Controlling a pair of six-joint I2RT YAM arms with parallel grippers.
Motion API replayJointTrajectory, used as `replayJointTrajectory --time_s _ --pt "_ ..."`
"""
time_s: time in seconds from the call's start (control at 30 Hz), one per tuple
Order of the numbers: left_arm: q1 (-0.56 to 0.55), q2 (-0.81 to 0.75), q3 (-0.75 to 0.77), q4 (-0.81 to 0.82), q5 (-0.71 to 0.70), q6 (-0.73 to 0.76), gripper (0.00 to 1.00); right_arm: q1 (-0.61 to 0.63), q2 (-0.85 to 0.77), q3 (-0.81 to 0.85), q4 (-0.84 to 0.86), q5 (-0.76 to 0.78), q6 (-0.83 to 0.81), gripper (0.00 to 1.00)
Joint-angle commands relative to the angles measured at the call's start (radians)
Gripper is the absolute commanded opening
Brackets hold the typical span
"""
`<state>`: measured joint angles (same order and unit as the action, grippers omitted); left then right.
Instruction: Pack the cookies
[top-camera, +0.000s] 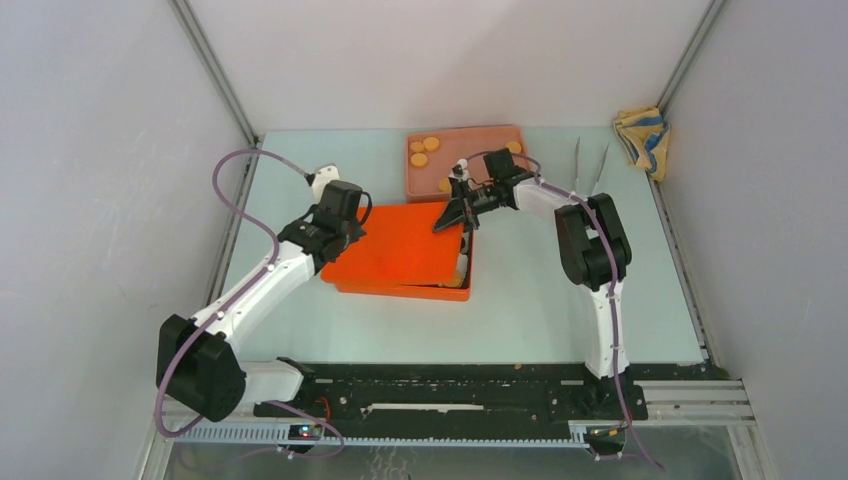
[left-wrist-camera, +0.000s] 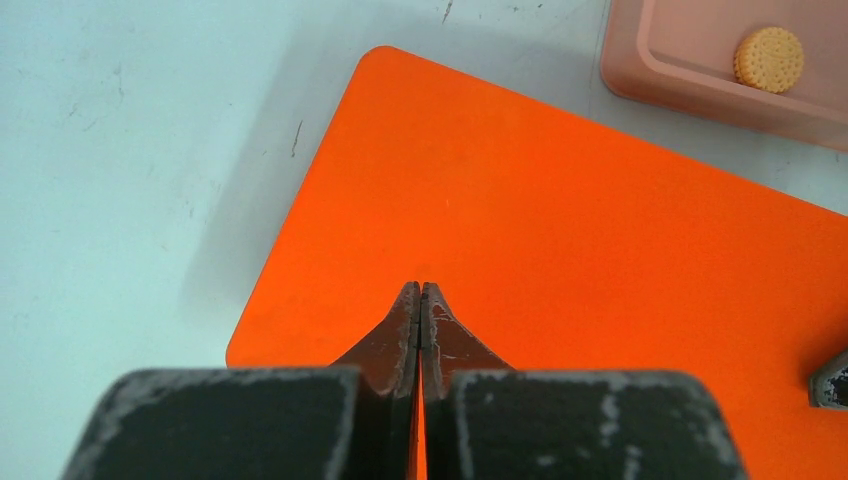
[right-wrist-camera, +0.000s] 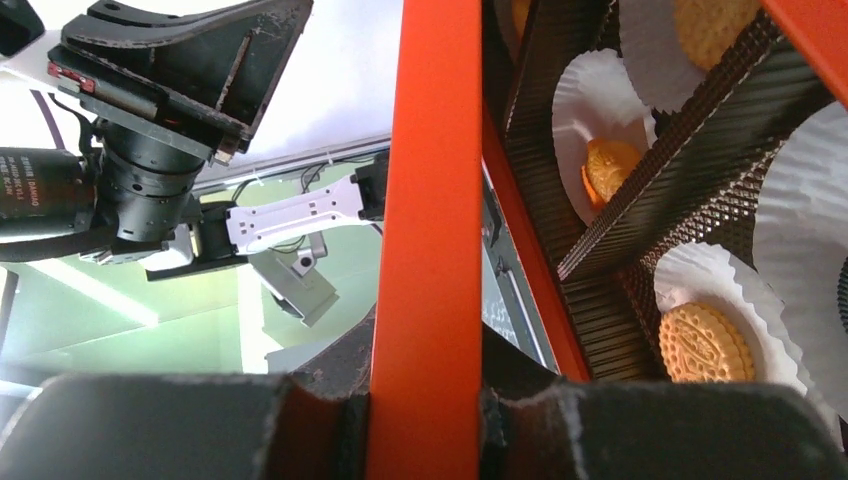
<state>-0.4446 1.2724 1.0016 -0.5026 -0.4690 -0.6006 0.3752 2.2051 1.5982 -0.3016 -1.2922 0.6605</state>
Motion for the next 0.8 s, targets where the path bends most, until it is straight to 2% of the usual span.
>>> replayJointTrajectory --time_s 0.0,0.47,0.63,0.77 --pt "0.006 -0.001 -0.015 0.018 -0.026 0.021 0.0 -0.006 -0.028 0.008 -0.089 -0.046 -0.101 0.0" --pt "0.005 0.062 -0.026 0.049 0.035 0.009 0.0 -0.118 -0.032 -0.012 -0.347 -0.066 -0.354 0.0" --pt "-0.005 0.121 -0.076 0.136 0.099 0.013 0.0 -0.131 0.017 0.041 -0.509 -0.076 -0.511 0.0" --pt "-0.02 0.194 -0.114 0.223 0.173 0.004 0.0 -0.135 0.034 0.047 -0.527 -0.051 -0.523 0.0"
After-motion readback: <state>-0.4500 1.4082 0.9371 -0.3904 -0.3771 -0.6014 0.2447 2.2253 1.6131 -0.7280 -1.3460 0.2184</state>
